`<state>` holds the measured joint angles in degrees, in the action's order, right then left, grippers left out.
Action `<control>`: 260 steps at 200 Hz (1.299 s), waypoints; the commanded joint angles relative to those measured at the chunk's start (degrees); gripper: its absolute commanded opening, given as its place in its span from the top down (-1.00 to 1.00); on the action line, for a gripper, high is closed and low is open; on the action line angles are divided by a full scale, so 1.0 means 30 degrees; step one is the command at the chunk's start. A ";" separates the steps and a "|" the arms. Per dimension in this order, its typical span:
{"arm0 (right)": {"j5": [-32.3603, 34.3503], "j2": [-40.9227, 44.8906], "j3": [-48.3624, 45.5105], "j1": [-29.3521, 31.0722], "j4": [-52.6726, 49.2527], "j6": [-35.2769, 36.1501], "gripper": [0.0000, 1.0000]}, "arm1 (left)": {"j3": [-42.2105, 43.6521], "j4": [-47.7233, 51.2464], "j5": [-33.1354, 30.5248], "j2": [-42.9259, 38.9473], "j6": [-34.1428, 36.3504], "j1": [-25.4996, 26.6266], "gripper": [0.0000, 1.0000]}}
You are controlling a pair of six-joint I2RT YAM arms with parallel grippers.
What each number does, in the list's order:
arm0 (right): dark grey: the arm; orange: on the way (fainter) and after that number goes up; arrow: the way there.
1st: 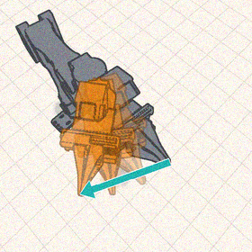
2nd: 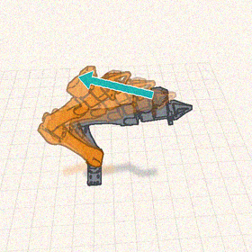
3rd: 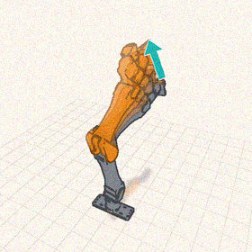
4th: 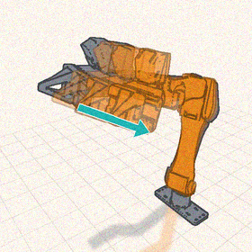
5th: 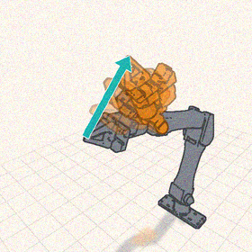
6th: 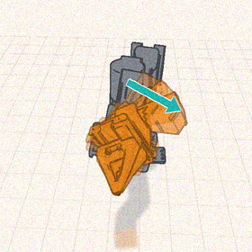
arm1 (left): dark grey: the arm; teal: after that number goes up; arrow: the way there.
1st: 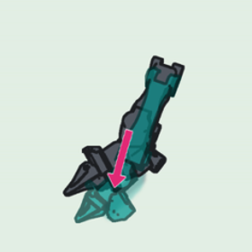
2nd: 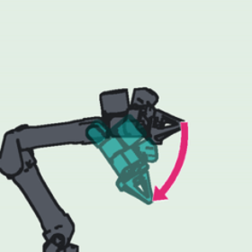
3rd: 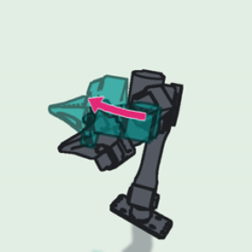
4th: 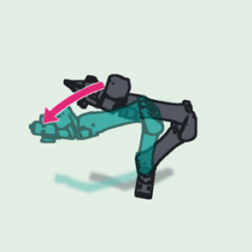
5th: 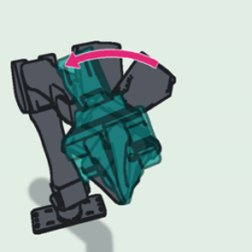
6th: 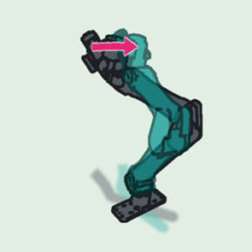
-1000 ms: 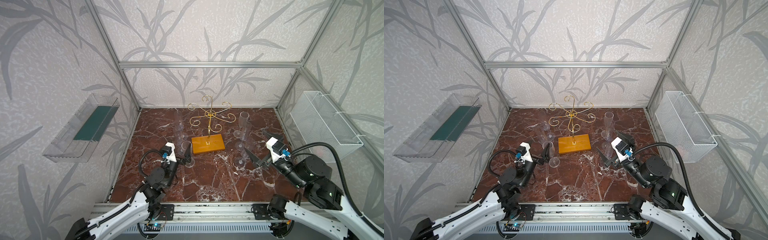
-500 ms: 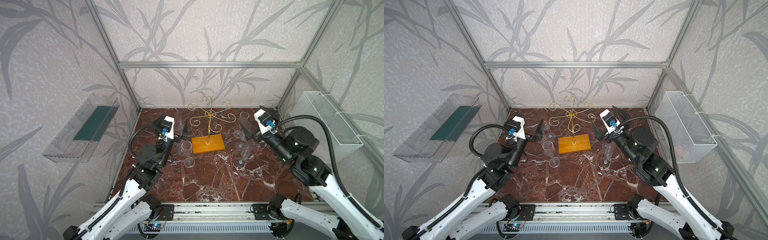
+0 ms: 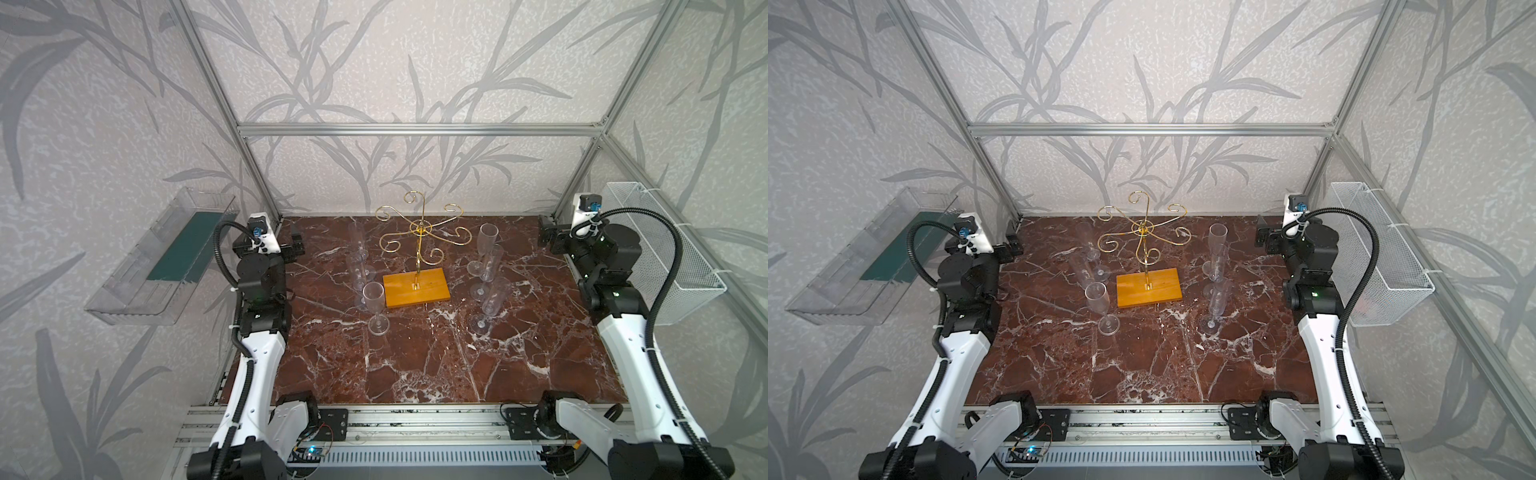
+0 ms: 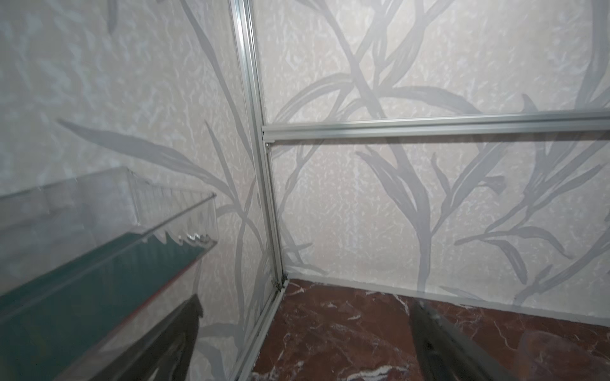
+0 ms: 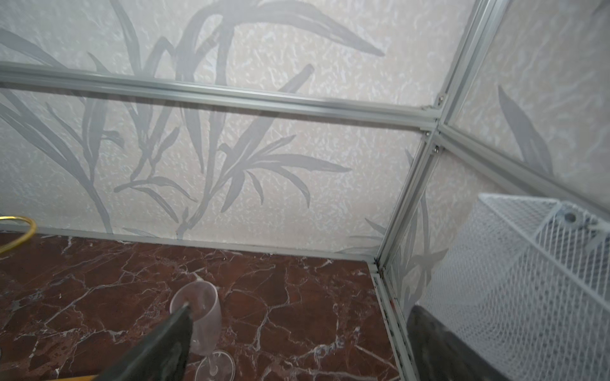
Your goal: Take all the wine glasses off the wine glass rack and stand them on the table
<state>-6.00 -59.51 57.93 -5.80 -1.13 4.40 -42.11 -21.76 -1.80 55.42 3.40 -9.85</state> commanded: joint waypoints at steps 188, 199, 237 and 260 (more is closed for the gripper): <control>0.2073 -0.7642 -1.2626 0.2138 1.6704 -0.1926 -0.98 | 0.6631 -0.8884 0.2887 0.6520 -0.1630 0.0241 -0.98; 0.2368 -0.8022 -1.2338 0.2475 1.6671 -0.1661 -0.98 | 0.6409 -0.6844 0.3323 0.5836 -0.1618 0.0350 -0.98; 0.3605 -1.0347 -1.2823 0.3364 2.0155 -0.0971 -0.98 | 0.6956 -0.6678 0.2809 0.5282 -0.0661 0.1088 -0.98; 0.3725 -0.9395 -1.2109 0.3396 1.7057 -0.1081 -0.98 | 0.7012 -0.6568 0.2760 0.5108 -0.0811 0.1181 -0.98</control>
<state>2.50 -89.80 20.10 4.14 50.33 0.30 -21.17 -42.81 6.68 71.99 0.45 -6.61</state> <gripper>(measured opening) 0.991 0.991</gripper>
